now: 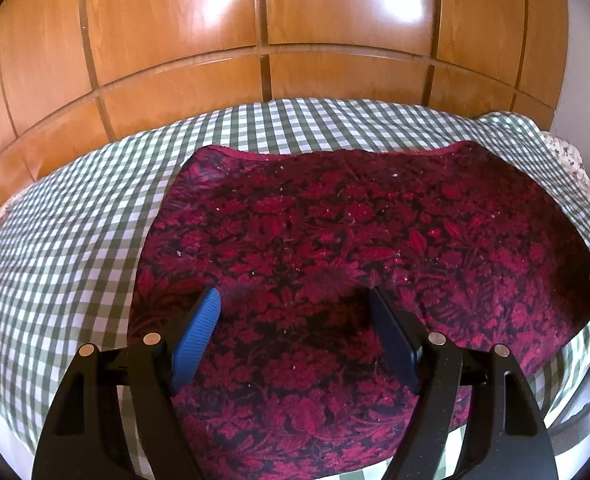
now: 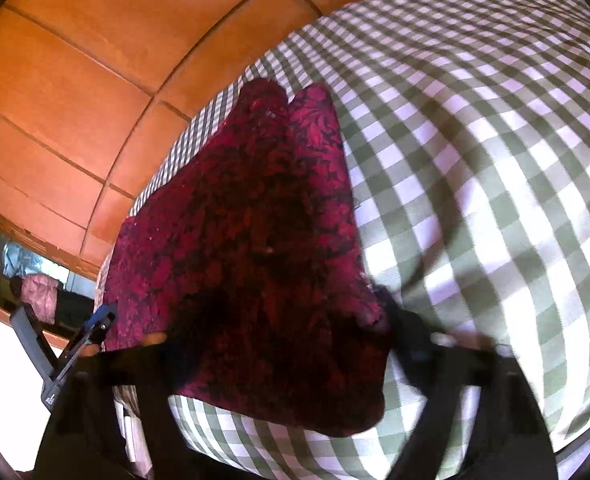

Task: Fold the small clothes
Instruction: 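Fold the lifted edge over the top with the right gripper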

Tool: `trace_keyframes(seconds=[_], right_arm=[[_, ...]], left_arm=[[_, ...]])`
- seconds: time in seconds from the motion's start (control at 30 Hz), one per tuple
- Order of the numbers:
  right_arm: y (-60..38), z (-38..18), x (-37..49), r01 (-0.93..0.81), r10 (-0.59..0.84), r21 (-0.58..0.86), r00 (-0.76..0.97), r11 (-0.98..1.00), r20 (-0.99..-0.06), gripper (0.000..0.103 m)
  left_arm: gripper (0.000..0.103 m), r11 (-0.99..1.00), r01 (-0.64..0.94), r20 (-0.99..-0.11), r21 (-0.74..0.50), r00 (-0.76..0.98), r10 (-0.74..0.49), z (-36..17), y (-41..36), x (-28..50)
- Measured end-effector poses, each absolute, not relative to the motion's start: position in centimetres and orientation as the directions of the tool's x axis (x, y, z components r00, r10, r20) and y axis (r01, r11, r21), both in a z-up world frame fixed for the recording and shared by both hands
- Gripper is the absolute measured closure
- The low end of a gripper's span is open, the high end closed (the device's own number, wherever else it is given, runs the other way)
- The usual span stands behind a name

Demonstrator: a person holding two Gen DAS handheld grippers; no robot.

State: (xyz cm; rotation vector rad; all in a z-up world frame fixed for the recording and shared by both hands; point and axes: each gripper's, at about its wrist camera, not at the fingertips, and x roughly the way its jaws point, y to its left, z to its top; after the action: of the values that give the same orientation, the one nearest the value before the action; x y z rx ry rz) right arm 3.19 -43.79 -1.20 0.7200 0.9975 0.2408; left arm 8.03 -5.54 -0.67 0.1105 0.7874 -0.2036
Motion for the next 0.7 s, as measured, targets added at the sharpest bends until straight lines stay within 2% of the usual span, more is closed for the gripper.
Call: trace_keyframes(seconds=[0.17, 0.23, 0.3, 0.43, 0.53, 0.7], right_arm=[[-44.1, -1.6, 3.6, 0.132, 0.517, 0.668, 0.531, 0.732, -0.671, 0.03], [-43.9, -1.3, 3.5, 0.13, 0.517, 0.664, 0.525, 0.736, -0.676, 0.049], [-43.4, -0.5, 3.3, 0.112, 0.504, 0.644, 0.528, 0.757, -0.684, 0.059], [-41.9, 2.0, 3.0, 0.092, 0.449, 0.583, 0.547, 0.807, -0.707, 0.067], [-40.4, 4.7, 2.8, 0.037, 0.429, 0.547, 0.576, 0.836, -0.696, 0.069], [-36.9, 9.1, 3.2, -0.09, 0.452, 0.513, 0.615, 0.854, -0.646, 0.072]], left_arm=[[0.027, 0.975, 0.223, -0.708, 0.012, 0.69, -0.149, -0.5, -5.3, 7.7], [0.027, 0.975, 0.221, -0.71, 0.007, 0.688, -0.151, -0.5, -5.2, 7.7], [0.027, 0.975, 0.22, -0.71, -0.003, 0.686, -0.158, -0.4, -5.0, 7.7], [0.029, 0.973, 0.222, -0.719, -0.058, 0.667, -0.195, -0.1, -4.0, 7.9], [0.038, 0.962, 0.23, -0.731, -0.146, 0.63, -0.261, 0.0, -2.6, 8.3], [0.067, 0.923, 0.239, -0.722, -0.301, 0.575, -0.385, 0.6, 0.2, 9.0]])
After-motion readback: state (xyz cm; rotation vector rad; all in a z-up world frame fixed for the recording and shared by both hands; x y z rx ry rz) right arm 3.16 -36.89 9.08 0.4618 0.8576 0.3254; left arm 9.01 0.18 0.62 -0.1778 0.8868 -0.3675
